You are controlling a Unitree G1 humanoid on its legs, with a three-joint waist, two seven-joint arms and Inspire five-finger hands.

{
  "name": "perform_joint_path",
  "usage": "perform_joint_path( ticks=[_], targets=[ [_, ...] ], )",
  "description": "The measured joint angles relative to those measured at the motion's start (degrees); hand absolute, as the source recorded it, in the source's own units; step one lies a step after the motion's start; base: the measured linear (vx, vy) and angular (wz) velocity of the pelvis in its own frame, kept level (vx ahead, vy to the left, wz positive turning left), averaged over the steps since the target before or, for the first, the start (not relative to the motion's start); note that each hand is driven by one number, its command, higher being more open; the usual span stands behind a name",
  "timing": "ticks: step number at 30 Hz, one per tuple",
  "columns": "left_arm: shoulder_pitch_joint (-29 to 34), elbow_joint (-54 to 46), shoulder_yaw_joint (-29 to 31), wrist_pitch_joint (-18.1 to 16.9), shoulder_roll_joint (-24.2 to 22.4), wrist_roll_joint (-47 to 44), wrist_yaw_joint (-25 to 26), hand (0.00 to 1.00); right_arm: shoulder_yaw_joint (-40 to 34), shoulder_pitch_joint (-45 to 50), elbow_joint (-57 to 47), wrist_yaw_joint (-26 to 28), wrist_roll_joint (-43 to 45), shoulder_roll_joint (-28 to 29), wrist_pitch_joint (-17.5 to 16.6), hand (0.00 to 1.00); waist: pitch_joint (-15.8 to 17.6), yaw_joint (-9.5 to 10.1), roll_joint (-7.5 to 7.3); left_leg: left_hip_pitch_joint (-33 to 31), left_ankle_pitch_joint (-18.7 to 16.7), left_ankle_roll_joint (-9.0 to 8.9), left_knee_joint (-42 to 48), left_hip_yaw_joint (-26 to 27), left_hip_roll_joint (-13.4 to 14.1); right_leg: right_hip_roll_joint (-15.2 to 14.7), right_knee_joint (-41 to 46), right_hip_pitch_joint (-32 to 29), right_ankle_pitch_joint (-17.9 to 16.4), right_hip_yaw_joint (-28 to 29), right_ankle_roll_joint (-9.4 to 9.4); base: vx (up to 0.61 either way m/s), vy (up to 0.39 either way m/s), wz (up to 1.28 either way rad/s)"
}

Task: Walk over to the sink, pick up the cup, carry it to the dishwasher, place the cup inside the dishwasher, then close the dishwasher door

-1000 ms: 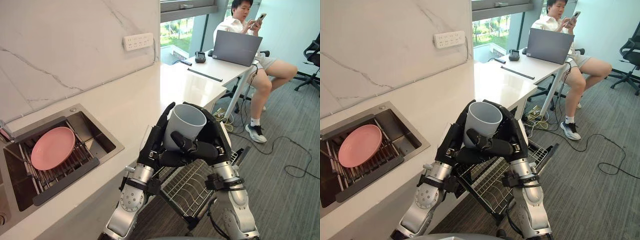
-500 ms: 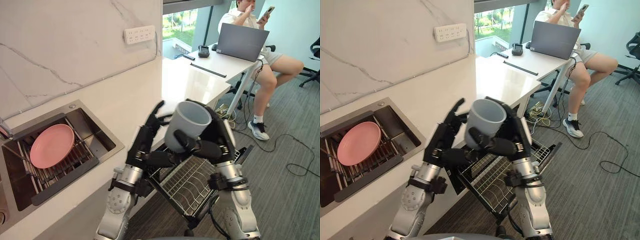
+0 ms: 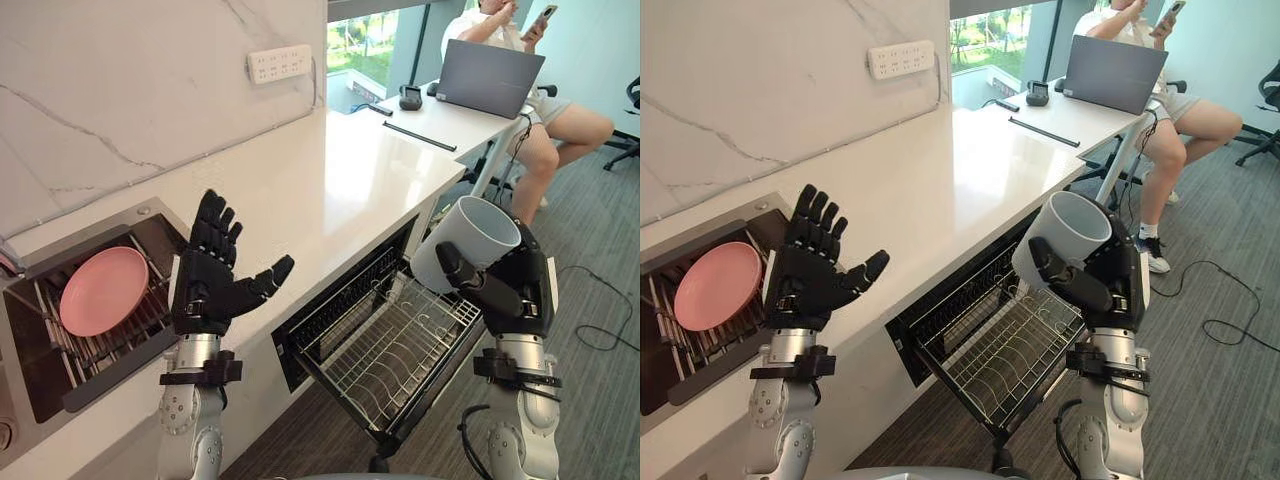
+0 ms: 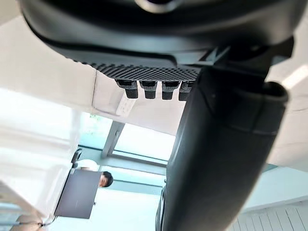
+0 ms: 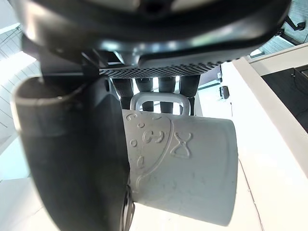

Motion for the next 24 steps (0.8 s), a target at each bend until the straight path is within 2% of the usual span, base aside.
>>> perform_joint_path(
  ticks=[7,10,15,24],
  targets=[
    [3.1,1.0,-6.7,6.9,1.6,-0.4,-6.8,1.00,1.5,2.2,0.2,1.8,0.0,-1.4,0.0,0.00,0.1,-0.04,0.05,-0.7,0.0,-0.03,0.0,0.2,0.1,0.1,0.0,-0.8,0.0,0.2,-0.01,0.00,0.000,-0.01],
    [3.4,3.6,-9.4,9.2,2.7,0.3,-8.0,1.00,2.7,2.8,0.5,2.9,0.0,-2.5,0.1,0.00,0.1,-0.08,0.05,-0.9,0.0,-0.03,0.0,0.5,0.1,0.1,0.0,-1.1,0.1,0.4,0.01,0.00,0.000,-0.04],
    [3.6,8.8,-11.5,11.6,3.4,2.8,-7.9,1.00,4.3,3.2,3.0,3.7,0.0,-3.1,0.1,0.00,0.1,-0.13,0.05,-0.9,0.0,-0.02,0.0,0.6,0.1,0.1,0.0,-1.2,0.1,0.6,0.03,-0.01,-0.007,0.00],
    [4.7,16.5,-12.3,13.3,4.3,8.0,-3.0,1.00,6.7,4.1,6.3,4.0,-1.9,-4.6,0.6,0.00,0.1,-0.01,0.02,-1.7,0.0,-0.01,0.2,0.6,0.1,0.1,0.0,-1.9,0.3,0.5,-0.02,-0.01,-0.008,0.00]
  ],
)
